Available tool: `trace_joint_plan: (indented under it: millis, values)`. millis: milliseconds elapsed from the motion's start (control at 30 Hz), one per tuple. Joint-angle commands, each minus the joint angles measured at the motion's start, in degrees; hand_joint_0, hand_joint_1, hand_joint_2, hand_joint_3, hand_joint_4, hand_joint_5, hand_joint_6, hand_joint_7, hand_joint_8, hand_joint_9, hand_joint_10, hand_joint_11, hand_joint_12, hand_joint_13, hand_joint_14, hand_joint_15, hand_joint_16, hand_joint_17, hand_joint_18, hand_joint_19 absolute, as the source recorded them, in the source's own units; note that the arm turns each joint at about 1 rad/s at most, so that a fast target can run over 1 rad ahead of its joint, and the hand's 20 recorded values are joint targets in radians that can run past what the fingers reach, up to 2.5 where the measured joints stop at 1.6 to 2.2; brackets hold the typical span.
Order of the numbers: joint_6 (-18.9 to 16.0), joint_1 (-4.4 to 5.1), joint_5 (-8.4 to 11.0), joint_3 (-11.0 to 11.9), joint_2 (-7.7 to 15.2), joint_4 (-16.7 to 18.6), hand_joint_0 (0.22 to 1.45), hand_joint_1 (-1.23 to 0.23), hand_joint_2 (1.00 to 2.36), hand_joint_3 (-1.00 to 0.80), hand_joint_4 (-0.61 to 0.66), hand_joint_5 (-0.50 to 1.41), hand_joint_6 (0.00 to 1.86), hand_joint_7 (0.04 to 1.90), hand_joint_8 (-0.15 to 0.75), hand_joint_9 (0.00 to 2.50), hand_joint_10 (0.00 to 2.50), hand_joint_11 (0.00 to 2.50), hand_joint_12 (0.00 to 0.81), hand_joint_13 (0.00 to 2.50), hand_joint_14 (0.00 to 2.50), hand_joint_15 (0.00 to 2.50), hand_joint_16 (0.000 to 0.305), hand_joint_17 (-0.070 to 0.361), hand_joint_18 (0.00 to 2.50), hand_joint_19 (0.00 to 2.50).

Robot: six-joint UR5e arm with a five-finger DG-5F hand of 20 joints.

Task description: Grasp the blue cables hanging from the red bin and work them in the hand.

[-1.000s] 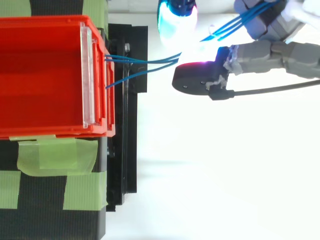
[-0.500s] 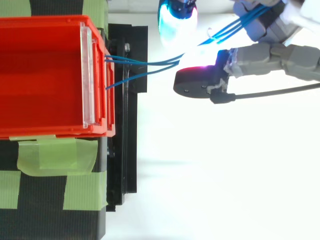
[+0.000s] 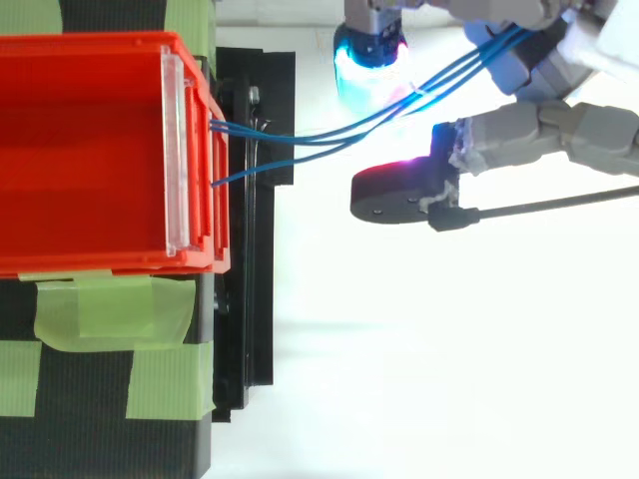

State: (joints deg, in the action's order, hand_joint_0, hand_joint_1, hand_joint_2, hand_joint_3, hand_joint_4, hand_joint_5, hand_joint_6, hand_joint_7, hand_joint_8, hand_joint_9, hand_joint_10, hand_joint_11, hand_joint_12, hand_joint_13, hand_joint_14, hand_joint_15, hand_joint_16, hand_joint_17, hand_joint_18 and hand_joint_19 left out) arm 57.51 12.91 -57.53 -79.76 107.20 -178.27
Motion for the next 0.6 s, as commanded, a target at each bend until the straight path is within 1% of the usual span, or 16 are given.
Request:
trace_joint_plan:
  millis: [0, 200, 433, 567]
  values:
    - [0.0, 0.01, -0.04, 0.0, 0.0, 0.0, 0.90, -0.66, 1.02, -0.58, 0.29, 0.25, 0.30, 1.38, 0.519, 1.74, 2.50, 2.50, 0.771, 2.09, 2.50, 2.01, 0.244, 0.183, 2.50, 0.76]
    - [0.0, 0.10, -0.13, 0.0, 0.0, 0.0, 0.88, -0.63, 1.02, -0.62, 0.29, 0.25, 0.33, 1.36, 0.519, 1.74, 2.50, 2.50, 0.771, 2.09, 2.50, 2.01, 0.244, 0.183, 2.50, 0.76]
    - [0.3, 0.01, -0.22, 0.0, 0.0, 0.8, 0.86, -0.60, 1.01, -0.67, 0.29, 0.25, 0.30, 1.38, 0.519, 1.74, 2.50, 2.50, 0.771, 2.09, 2.50, 2.01, 0.244, 0.183, 2.50, 0.76]
    - [1.1, -0.17, -0.22, 0.0, 0.0, 3.3, 0.85, -0.60, 1.01, -0.69, 0.29, 0.25, 0.29, 1.38, 0.519, 1.74, 2.50, 2.50, 0.771, 2.09, 2.50, 2.01, 0.244, 0.183, 2.50, 0.76]
